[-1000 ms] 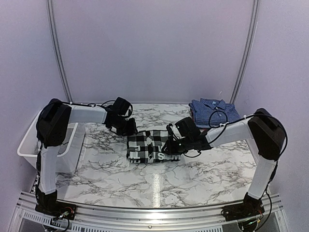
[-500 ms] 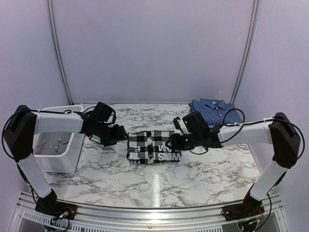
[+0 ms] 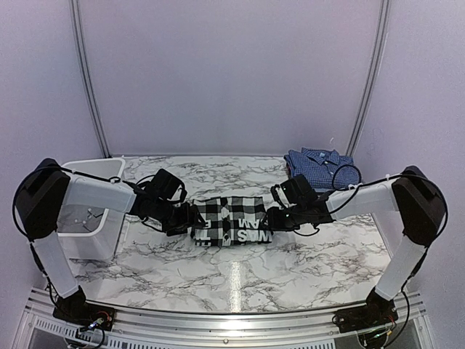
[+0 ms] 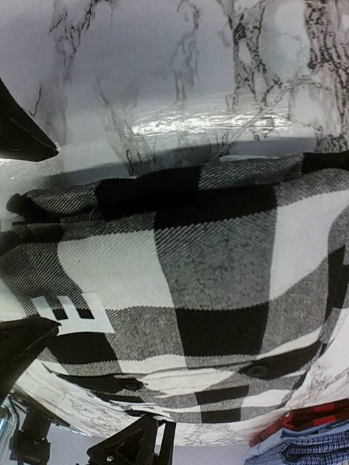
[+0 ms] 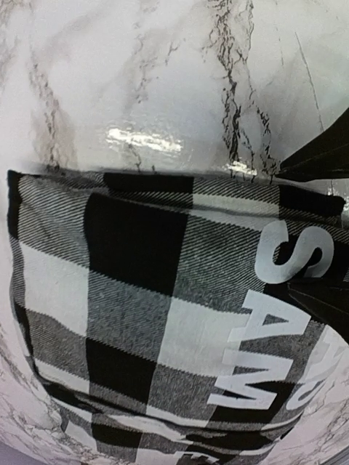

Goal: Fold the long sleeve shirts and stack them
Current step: Pick up the square-folded shirt from the center of the board.

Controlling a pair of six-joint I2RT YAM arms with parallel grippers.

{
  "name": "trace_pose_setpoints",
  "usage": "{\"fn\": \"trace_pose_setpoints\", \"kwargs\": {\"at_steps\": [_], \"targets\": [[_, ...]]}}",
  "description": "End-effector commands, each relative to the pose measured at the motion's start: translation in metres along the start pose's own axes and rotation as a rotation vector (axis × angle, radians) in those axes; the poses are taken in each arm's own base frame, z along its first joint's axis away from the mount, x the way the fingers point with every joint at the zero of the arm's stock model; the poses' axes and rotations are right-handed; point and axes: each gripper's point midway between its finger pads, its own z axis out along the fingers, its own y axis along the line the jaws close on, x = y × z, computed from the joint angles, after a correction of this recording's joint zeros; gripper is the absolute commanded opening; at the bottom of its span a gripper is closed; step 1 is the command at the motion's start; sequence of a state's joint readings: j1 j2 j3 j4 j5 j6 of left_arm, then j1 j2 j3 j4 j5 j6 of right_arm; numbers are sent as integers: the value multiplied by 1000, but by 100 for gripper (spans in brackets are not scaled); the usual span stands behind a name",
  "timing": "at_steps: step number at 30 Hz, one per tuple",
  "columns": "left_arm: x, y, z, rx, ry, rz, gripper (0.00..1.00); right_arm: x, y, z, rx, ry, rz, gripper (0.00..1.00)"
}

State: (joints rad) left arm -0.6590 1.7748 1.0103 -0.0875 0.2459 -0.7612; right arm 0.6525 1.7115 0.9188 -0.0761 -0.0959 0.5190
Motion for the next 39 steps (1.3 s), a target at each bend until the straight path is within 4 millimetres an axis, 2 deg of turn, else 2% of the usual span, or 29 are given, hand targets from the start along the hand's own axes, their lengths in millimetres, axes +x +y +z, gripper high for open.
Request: {"fn": "trace_pose_setpoints", "kwargs": {"at_steps": [1,4,9,15,20,22,25,28,33,35,39], "targets": [[4,6,15,-18,5,-9,74,5,-6,9,-4,14,-15,41],[9,13,22,-46,13,-10,71,11,-11,13,8,25,-13,41],[16,9,34,-52,33,-7,61,17,-17,13,30,34,-15,40],[19,8,42,-63,40,-29,36,21,-21,12,37,37,-19,39],[15,-5,44,-24,32,-53,6,24,-18,12,30,42,-20,39],[11,-10,39,-11,17,-51,0,25,-14,10,9,46,-17,39],[6,-8,27,-10,1,-44,0,25,1,6,-28,43,-27,40],[1,4,9,-27,-3,-29,0,24,14,0,-51,41,-36,40],[-3,26,-25,-29,12,10,0,3,40,-13,-109,-6,-41,41],[-5,32,-35,-38,17,36,0,-6,51,-12,-124,-17,-51,42],[-7,36,-47,-34,43,79,0,-17,69,4,-143,-19,-64,40]]}}
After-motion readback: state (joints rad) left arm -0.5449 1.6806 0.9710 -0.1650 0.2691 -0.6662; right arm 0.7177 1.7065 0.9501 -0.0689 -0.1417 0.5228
